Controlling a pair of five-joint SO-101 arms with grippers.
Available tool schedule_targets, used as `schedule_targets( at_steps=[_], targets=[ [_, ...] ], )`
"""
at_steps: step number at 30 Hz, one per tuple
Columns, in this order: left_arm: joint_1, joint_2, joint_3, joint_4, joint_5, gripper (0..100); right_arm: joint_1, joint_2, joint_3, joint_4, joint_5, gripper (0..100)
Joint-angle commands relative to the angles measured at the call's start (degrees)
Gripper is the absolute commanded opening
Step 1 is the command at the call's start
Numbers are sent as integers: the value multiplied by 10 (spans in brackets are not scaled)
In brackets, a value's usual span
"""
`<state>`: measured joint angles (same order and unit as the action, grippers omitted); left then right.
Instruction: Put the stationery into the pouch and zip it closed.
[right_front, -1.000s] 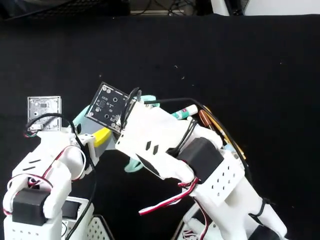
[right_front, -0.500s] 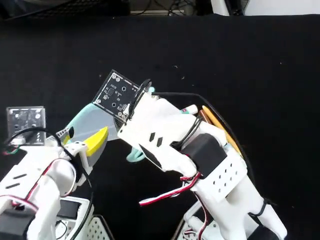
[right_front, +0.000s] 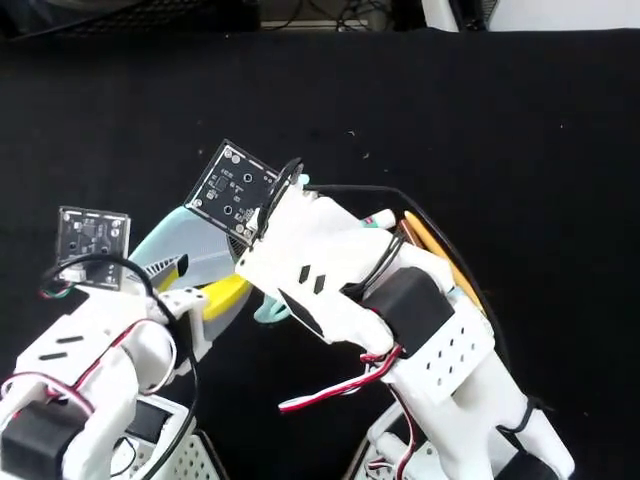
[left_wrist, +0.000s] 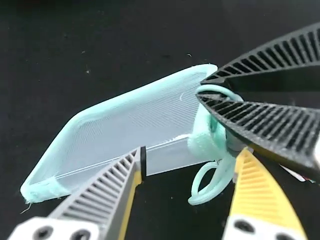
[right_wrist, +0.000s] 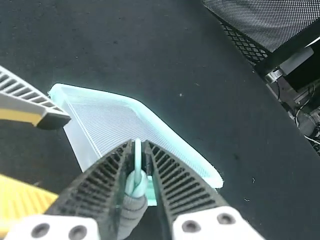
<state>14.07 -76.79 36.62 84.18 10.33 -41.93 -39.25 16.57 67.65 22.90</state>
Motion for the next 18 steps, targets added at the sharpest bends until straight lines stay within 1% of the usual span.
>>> schedule_targets(
  at_steps=[1, 4, 6, 13, 18],
  targets=[
    [7, 4, 34, -52, 4, 299, 8, -4, -2, -10, 0, 12],
    [7, 0, 97, -91, -15, 298, 8, -6, -2, -10, 0, 12],
    [-6, -3, 116, -105, -17, 297, 10, -5, -2, -5, 0, 12],
    [-60, -3, 99, -105, -18, 297, 10, -7, 1, 11, 2, 12],
    [-63, -3, 86, -103, -18, 297, 7, -7, 13, 25, 33, 12]
  ],
)
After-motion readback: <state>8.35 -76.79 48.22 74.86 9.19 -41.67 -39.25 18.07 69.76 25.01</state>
